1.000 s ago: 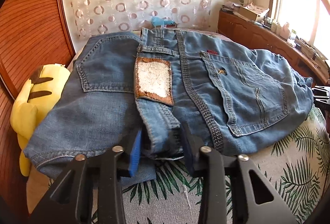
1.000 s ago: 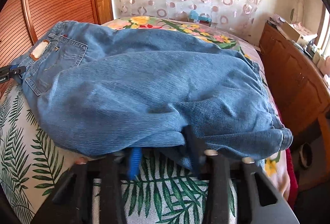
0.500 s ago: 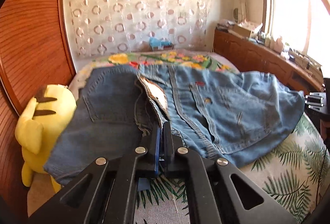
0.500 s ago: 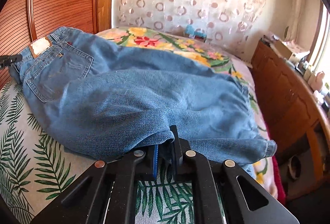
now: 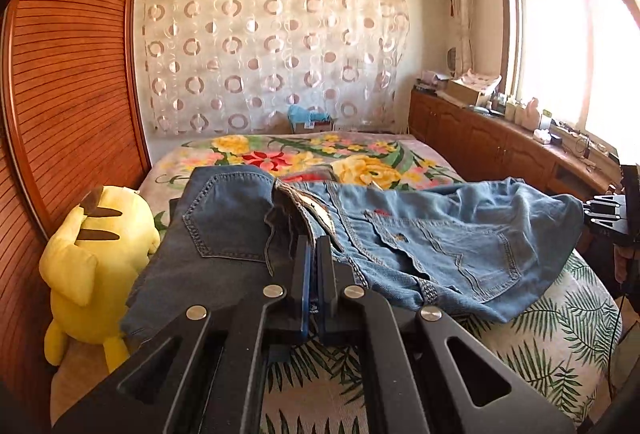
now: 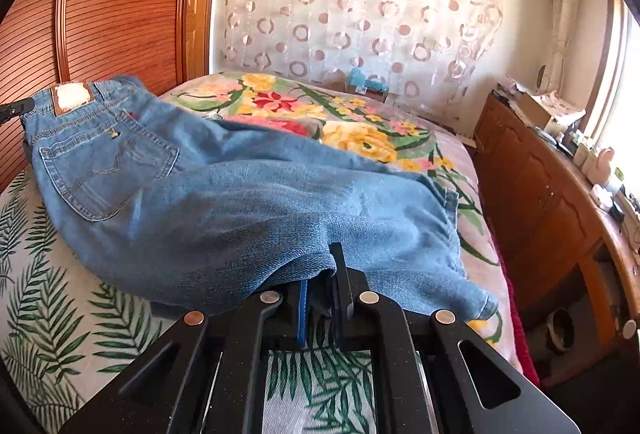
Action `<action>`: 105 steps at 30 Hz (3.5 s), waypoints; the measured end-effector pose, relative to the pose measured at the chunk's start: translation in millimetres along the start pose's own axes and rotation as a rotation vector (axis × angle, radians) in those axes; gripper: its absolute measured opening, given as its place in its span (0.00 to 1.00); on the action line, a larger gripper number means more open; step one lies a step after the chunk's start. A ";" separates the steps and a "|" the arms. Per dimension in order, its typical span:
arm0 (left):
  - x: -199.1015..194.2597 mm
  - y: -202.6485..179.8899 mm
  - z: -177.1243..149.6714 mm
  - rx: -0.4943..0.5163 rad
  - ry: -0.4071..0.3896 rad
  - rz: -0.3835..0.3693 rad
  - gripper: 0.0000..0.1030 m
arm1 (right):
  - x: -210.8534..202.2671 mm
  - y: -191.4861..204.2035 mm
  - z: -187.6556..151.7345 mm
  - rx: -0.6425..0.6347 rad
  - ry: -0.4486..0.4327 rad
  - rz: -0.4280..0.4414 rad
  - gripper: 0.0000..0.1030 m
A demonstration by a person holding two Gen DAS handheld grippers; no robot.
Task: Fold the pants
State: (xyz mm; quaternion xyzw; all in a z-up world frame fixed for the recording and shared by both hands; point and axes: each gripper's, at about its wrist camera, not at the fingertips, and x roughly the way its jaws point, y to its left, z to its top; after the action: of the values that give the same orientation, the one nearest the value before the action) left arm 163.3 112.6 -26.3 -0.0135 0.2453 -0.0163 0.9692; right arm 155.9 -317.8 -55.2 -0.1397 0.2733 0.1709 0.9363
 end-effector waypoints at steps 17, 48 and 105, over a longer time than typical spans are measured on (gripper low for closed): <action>-103.6 11.2 -35.1 -0.013 -0.082 0.005 0.03 | -93.4 37.8 -49.8 -0.013 -0.035 0.023 0.08; -108.4 27.0 -119.2 -0.022 0.162 0.035 0.12 | -133.4 38.1 -101.6 0.139 0.093 0.116 0.23; -44.8 -59.7 -142.7 0.040 0.216 -0.101 0.83 | -106.8 -41.7 -145.2 0.452 0.127 -0.055 0.36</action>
State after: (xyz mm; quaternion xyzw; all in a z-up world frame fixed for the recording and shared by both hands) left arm 54.5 52.1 -128.5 -0.0045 0.3471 -0.0715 0.9351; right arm 20.4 -433.0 -106.3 0.0556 0.3589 0.0707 0.9290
